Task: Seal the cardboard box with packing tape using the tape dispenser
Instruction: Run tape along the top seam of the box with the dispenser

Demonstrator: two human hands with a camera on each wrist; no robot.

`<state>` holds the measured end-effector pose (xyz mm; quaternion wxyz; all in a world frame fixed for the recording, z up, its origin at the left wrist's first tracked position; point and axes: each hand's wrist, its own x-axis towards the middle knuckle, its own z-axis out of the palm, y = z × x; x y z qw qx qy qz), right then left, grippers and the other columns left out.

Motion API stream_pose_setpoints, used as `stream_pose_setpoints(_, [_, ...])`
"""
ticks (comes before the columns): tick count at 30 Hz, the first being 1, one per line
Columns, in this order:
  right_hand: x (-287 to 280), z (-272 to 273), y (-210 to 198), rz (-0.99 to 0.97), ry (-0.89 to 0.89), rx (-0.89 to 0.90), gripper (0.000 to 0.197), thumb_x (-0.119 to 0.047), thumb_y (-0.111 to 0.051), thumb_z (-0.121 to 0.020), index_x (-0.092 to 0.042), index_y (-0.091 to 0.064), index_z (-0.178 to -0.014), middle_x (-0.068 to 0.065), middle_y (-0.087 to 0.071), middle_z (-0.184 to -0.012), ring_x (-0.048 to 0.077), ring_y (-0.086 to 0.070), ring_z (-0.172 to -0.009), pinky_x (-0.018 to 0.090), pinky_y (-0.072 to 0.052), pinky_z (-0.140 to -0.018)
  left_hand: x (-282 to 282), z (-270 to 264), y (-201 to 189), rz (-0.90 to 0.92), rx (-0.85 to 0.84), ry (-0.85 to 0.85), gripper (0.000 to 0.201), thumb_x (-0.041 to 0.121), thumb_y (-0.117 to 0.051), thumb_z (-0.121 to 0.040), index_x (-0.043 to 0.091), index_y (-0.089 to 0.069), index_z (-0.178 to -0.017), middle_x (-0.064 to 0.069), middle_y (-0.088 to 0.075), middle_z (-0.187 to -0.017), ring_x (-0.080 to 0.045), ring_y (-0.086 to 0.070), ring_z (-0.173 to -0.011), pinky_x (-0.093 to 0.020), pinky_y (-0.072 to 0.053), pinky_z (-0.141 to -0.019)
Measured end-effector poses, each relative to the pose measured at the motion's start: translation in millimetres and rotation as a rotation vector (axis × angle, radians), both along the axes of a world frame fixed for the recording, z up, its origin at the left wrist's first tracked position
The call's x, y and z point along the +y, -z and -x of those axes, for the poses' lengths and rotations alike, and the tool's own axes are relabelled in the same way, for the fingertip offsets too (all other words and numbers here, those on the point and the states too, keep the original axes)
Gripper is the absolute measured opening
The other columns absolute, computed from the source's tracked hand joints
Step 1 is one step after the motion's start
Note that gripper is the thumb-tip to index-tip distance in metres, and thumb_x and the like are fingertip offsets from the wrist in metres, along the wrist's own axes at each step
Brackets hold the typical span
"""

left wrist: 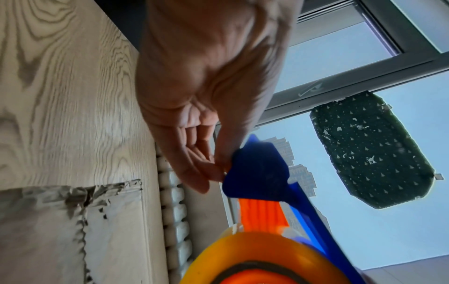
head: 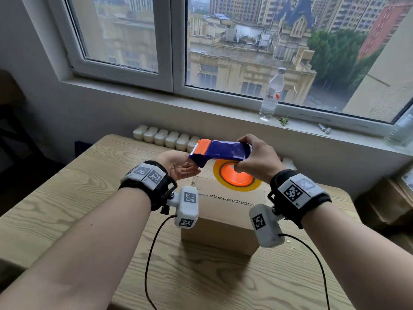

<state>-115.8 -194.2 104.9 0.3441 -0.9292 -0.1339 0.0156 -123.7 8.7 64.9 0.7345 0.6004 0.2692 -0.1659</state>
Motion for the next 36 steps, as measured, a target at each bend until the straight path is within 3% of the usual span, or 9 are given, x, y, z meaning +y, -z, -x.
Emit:
stream_pose_setpoints(4, [8.1,-2.4,-1.1,0.015,-0.028,0.003,0.052,-0.006,-0.074,-0.06,-0.022,-0.06,-0.108,-0.002,-0.063,-0.095,0.018,-0.056,-0.085,0.015,-0.041,-0.06,9.0,-2.3,8.8,-0.029,-0.037,-0.083,0.017,-0.008,-0.057,-0.089,-0.002,-0.055,-0.072,-0.007,-0.061,-0.04,-0.011,-0.06,-0.032,-0.022,-0.054,-0.038])
stream_pose_setpoints(7, [13.0,-2.5,-1.9,0.024,-0.052,0.001,0.058,-0.007,-0.075,-0.06,-0.027,-0.061,-0.113,-0.005,-0.064,-0.097,0.017,-0.058,-0.089,0.021,-0.043,-0.068,10.3,-7.8,15.7,-0.13,-0.086,-0.084,0.021,-0.012,-0.056,-0.087,0.0,-0.056,-0.07,-0.002,-0.06,-0.037,-0.005,-0.058,-0.031,-0.017,-0.052,-0.037])
stream_pose_setpoints(10, [13.8,-1.4,-4.1,0.043,-0.093,0.01,0.068,-0.006,-0.073,-0.062,-0.033,-0.061,-0.123,-0.009,-0.065,-0.102,0.013,-0.059,-0.094,0.019,-0.042,-0.078,13.5,-12.6,18.2,-0.184,-0.106,-0.076,0.023,-0.008,-0.055,-0.089,0.003,-0.056,-0.069,0.001,-0.059,-0.035,-0.002,-0.056,-0.029,-0.015,-0.051,-0.038])
stream_pose_setpoints(16, [13.6,-1.9,-3.8,0.158,-0.177,0.043,0.072,-0.006,-0.075,-0.064,-0.035,-0.058,-0.128,-0.009,-0.064,-0.105,0.01,-0.056,-0.092,0.017,-0.039,-0.078,30.2,-13.1,28.0,-0.268,-0.08,-0.029,0.019,0.001,-0.065,-0.087,0.002,-0.058,-0.069,0.002,-0.058,-0.035,-0.001,-0.053,-0.028,-0.014,-0.051,-0.037])
stream_pose_setpoints(20, [1.9,-4.9,-5.0,0.249,-0.188,0.076,0.07,-0.006,-0.077,-0.063,-0.035,-0.059,-0.125,-0.009,-0.062,-0.101,0.011,-0.056,-0.091,0.018,-0.038,-0.078,53.7,-2.3,48.9,-0.306,-0.008,-0.06,0.018,-0.001,-0.057,-0.091,0.002,-0.058,-0.073,-0.006,-0.06,-0.064,-0.004,-0.057,-0.034,-0.016,-0.052,-0.04])
stream_pose_setpoints(25, [4.0,-5.2,2.4,0.291,-0.2,0.055,0.067,-0.005,-0.077,-0.062,-0.033,-0.062,-0.121,-0.007,-0.062,-0.101,0.014,-0.056,-0.091,0.022,-0.04,-0.077,45.1,6.2,76.3,-0.293,-0.02,-0.006,0.013,0.005,-0.061,-0.09,0.008,-0.058,-0.077,-0.003,-0.057,-0.082,-0.01,-0.053,-0.073,-0.02,-0.053,-0.061])
stream_pose_setpoints(29, [5.6,-6.4,9.4,0.338,-0.21,0.049,0.069,-0.006,-0.077,-0.06,-0.033,-0.062,-0.121,-0.007,-0.061,-0.1,0.016,-0.056,-0.093,0.024,-0.041,-0.077,41.7,6.8,90.7,-0.303,-0.012,-0.014,0.007,0.011,-0.066,-0.087,0.008,-0.061,-0.085,-0.003,-0.057,-0.095,-0.01,-0.053,-0.082,-0.018,-0.049,-0.056])
stream_pose_setpoints(32, [4.8,-7.2,15.3,0.339,-0.195,0.072,0.07,-0.006,-0.077,-0.06,-0.034,-0.061,-0.122,-0.005,-0.06,-0.101,0.016,-0.056,-0.093,0.023,-0.04,-0.076,39.0,8.1,97.7,-0.304,0.011,0.021,0.029,0.014,-0.066,-0.088,-0.001,-0.062,-0.112,-0.006,-0.056,-0.108,-0.015,-0.051,-0.098,-0.015,-0.049,-0.054])
stream_pose_setpoints(36, [1.0,-6.6,19.7,0.372,-0.184,0.076,0.069,-0.008,-0.077,-0.061,-0.036,-0.061,-0.122,-0.008,-0.056,-0.096,0.015,-0.051,-0.091,0.023,-0.037,-0.076,36.6,8.4,101.8,-0.315,0.039,0.039,0.035,0.017,-0.065,-0.088,-0.002,-0.06,-0.117,-0.008,-0.058,-0.115,-0.015,-0.053,-0.097,-0.018,-0.046,-0.061])
